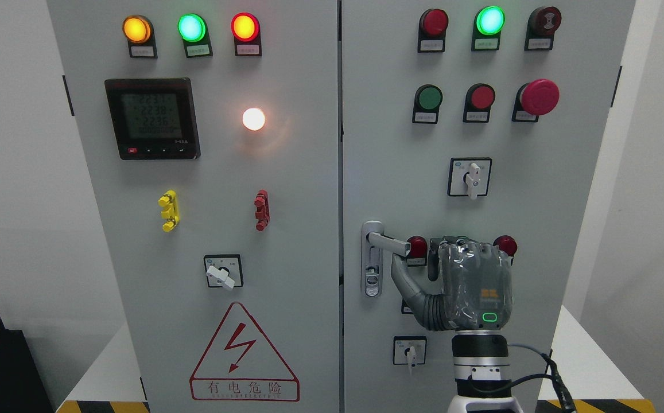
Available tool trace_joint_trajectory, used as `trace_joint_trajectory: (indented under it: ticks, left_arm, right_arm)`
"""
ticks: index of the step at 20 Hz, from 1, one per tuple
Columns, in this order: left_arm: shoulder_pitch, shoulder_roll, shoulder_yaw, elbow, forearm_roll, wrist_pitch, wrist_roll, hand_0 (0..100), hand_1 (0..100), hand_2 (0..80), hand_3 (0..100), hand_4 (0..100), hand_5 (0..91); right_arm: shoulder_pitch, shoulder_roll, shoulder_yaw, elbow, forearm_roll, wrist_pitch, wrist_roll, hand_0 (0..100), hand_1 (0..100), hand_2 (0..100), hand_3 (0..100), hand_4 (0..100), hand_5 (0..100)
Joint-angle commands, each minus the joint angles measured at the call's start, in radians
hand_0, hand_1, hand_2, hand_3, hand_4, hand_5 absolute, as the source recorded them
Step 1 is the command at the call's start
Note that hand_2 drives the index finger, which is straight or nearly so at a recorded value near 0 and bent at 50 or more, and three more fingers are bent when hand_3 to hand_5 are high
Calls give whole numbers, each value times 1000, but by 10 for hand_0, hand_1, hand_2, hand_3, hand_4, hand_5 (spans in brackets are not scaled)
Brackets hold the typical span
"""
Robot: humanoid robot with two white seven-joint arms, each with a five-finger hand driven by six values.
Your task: Release door handle
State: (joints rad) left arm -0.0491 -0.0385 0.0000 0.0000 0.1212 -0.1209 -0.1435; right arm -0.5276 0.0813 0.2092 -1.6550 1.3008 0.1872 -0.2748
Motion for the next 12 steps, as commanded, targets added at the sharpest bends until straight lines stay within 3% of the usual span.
trace_joint_trajectory:
  ticks: [1, 12]
  left_arm:
    - [0, 0, 11, 17, 0, 0, 1, 120, 389, 0, 0, 0, 0]
    - [0, 0, 11, 17, 0, 0, 1, 120, 389, 0, 0, 0, 0]
  right_arm:
    - [6, -3, 7, -3, -2, -3, -21, 394, 263, 921, 1000, 1000, 1000]
    - [49, -26, 24, -35, -2, -9, -40, 397, 266, 921, 1000, 1000, 1000]
